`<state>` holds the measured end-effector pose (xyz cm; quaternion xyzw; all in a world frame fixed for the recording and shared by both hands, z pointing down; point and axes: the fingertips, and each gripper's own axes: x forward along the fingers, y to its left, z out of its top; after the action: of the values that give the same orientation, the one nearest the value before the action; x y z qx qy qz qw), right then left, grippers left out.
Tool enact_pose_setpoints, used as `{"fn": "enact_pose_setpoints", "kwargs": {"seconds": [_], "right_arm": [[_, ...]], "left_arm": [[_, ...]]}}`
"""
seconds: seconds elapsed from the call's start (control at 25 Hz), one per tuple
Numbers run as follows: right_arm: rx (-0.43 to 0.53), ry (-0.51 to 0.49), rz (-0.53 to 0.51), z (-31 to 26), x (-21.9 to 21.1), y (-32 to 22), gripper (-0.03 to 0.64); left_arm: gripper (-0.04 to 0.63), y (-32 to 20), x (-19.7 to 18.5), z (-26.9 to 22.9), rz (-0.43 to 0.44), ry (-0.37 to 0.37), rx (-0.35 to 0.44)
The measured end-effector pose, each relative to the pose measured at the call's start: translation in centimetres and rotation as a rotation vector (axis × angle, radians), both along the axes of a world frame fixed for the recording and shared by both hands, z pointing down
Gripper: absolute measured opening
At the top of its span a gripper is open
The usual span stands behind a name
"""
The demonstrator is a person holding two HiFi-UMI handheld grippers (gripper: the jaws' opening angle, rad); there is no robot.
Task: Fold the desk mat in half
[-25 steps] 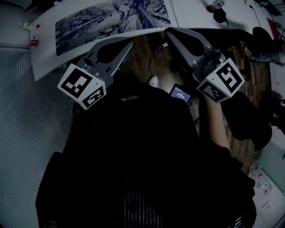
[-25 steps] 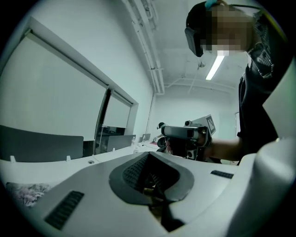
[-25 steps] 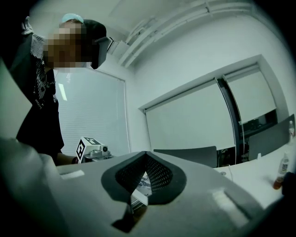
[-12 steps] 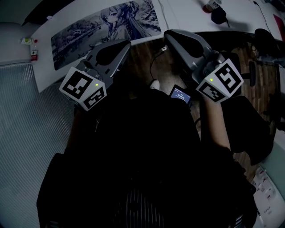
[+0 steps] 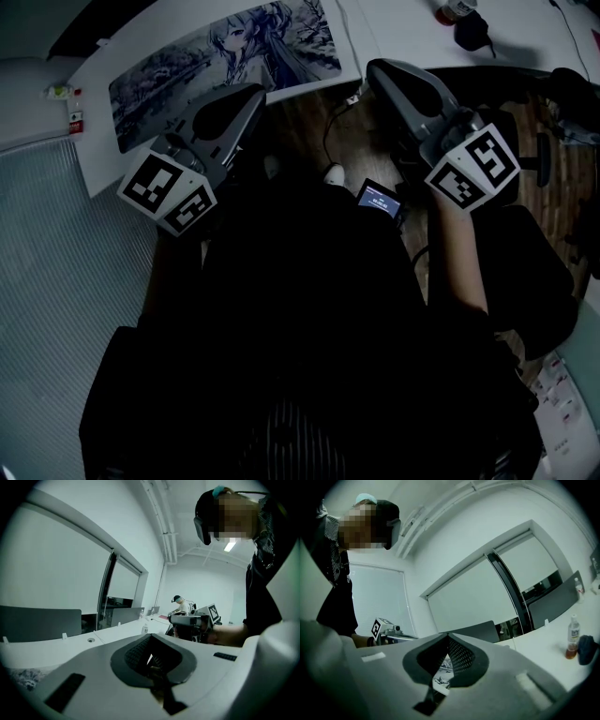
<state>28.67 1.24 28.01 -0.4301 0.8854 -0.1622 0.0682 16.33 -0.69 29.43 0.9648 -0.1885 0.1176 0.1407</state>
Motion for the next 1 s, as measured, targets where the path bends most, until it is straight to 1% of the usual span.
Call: {"fn": "enact_pose_setpoints", "kwargs": {"seconds": [0.08, 0.16, 0.2, 0.28, 0.36, 0.48, 0.56, 0.64, 0.68, 0.8, 1.0], "right_arm": [[-0.025, -0.027, 0.005, 0.4, -0.2, -0.8, 0.005], [-0.043, -0.099, -0.002, 0.0, -0.7, -1.8, 0.005], [-0.042, -0.118, -0.003, -0.3, -1.1, -2.2, 0.005], [-0.035, -0.085, 0.021, -0.8, -1.9, -3.0, 0.005], [-0.034, -0.052, 0.078, -1.2, -1.9, -3.8, 0.005], [-0.036, -0.062, 0.165, -1.9, -1.3, -5.2, 0.005], [-0.05, -0.094, 0.206, -2.1, -1.4, -6.5, 0.005], [-0.057, -0.148, 0.227, -2.4, -2.1, -8.0, 0.005], [-0.059, -0.16, 0.232, -2.5, -2.7, -8.6, 0.005], [-0.086, -0.144, 0.246, -1.7, -4.7, -9.9, 0.005], [-0.155, -0.135, 0.339, 0.6, -4.9, -10.6, 0.005]], "left_arm": [[0.006, -0.9, -0.2, 0.3, 0.008, 0.006, -0.009], [0.006, -2.3, -0.5, 0.6, 0.022, 0.023, -0.017], [0.006, -3.0, -0.7, 0.7, 0.032, 0.034, -0.021], [0.006, -4.3, -0.8, 0.4, 0.06, 0.059, -0.023], [0.006, -6.0, -0.7, -0.3, 0.098, 0.085, -0.012], [0.006, -8.8, -0.7, -2.0, 0.157, 0.131, 0.023], [0.006, -10.5, -1.2, -2.6, 0.189, 0.162, 0.03], [0.006, -11.8, -2.0, -2.3, 0.223, 0.178, 0.01], [0.006, -12.2, -2.4, -1.9, 0.246, 0.18, -0.011], [0.006, -12.8, -4.0, -0.3, 0.316, 0.177, -0.074], [0.006, -14.0, -6.3, 1.9, 0.384, 0.171, -0.108]]}}
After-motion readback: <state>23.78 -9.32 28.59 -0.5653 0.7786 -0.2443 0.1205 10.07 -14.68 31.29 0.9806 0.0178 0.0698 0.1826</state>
